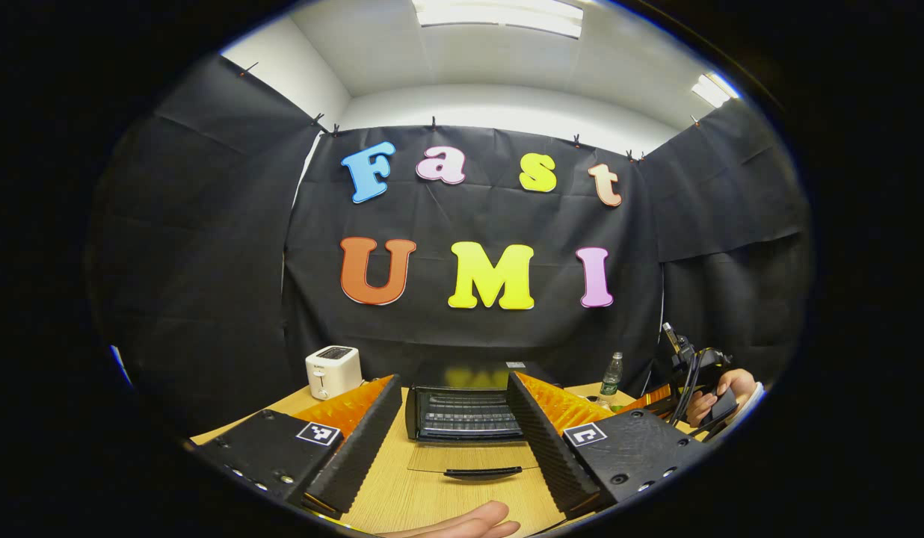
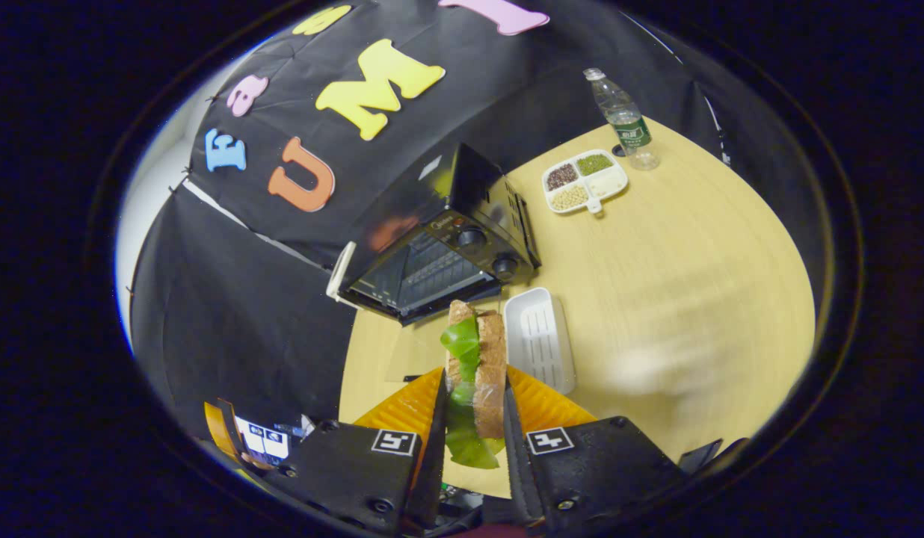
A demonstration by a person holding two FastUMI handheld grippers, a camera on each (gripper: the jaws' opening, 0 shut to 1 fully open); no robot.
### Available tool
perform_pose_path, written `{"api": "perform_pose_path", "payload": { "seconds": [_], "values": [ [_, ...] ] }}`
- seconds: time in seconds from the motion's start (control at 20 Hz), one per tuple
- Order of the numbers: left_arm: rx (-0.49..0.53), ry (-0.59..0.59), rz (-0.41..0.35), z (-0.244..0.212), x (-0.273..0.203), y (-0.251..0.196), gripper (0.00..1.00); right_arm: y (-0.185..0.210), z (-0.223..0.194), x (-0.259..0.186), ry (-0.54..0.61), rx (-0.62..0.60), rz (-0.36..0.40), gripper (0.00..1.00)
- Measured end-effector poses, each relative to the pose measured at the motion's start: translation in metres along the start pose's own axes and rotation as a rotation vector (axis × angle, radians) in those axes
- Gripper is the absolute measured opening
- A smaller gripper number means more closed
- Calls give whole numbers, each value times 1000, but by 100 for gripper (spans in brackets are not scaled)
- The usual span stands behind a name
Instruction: Open the electric oven with the left hand, put the food in, and close the electric oven.
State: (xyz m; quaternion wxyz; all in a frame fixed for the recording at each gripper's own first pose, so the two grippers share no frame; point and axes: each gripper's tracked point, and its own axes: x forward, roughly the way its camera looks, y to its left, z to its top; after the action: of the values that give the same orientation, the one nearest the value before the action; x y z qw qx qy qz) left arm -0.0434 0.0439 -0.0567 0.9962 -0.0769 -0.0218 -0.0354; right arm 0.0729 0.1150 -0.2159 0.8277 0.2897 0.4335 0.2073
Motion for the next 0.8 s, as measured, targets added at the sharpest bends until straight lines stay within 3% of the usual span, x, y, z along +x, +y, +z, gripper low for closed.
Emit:
{"api": "perform_pose_path", "payload": {
  "seconds": [0.25,0.45,0.65,0.7,0.75,0.8],
  "values": [
    [-35,3,1,-6,-8,23,93,39,-10,42,-94,126,151,39],
    [-63,23,-1,-14,-13,37,94,62,-21,91,-171,226,217,39],
    [-58,32,-4,-18,-12,47,94,72,-14,138,-334,354,232,39],
    [-62,38,-11,-21,-12,47,94,72,-9,148,-378,368,224,30],
    [-66,44,-18,-24,-12,47,94,72,-3,159,-416,368,221,30],
    [-67,51,-24,-26,-11,48,94,77,2,167,-450,364,225,39]
  ]
}}
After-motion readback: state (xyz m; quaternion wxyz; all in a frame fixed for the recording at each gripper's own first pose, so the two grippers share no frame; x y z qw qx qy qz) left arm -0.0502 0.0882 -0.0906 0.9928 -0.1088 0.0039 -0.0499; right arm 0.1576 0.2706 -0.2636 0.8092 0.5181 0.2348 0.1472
